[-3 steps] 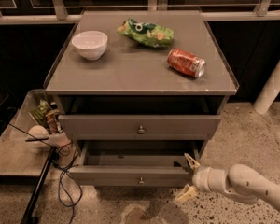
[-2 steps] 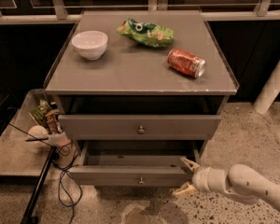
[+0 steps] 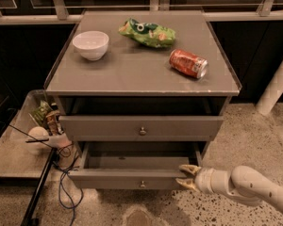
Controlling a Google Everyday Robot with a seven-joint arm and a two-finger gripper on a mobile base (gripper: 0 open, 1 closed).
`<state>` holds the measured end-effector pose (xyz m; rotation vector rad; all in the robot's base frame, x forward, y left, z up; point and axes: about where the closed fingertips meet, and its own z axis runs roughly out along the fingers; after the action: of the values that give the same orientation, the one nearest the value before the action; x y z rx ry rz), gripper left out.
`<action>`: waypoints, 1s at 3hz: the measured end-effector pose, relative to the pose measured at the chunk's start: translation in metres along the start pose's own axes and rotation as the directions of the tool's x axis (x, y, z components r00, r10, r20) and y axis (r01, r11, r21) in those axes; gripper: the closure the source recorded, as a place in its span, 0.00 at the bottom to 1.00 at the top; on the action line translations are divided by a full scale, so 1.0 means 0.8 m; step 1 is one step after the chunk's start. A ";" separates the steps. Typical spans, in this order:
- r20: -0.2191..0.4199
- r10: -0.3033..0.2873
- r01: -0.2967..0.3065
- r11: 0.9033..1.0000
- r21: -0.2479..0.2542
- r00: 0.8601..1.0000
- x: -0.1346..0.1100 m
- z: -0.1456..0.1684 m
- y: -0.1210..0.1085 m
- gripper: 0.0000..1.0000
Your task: Open middle drawer
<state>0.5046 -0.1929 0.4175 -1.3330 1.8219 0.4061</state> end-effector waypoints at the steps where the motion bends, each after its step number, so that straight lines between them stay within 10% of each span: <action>1: 0.000 0.000 0.000 1.000 0.000 1.000 0.000 0.000 0.000 0.87; 3: -0.001 0.018 -0.018 1.000 -0.003 1.000 0.005 -0.004 0.009 1.00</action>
Offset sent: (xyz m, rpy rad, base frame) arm -0.0421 -0.0139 -0.0456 0.0355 0.0774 -0.0545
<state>0.4968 -0.1946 0.4148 -1.3197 1.8361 0.4186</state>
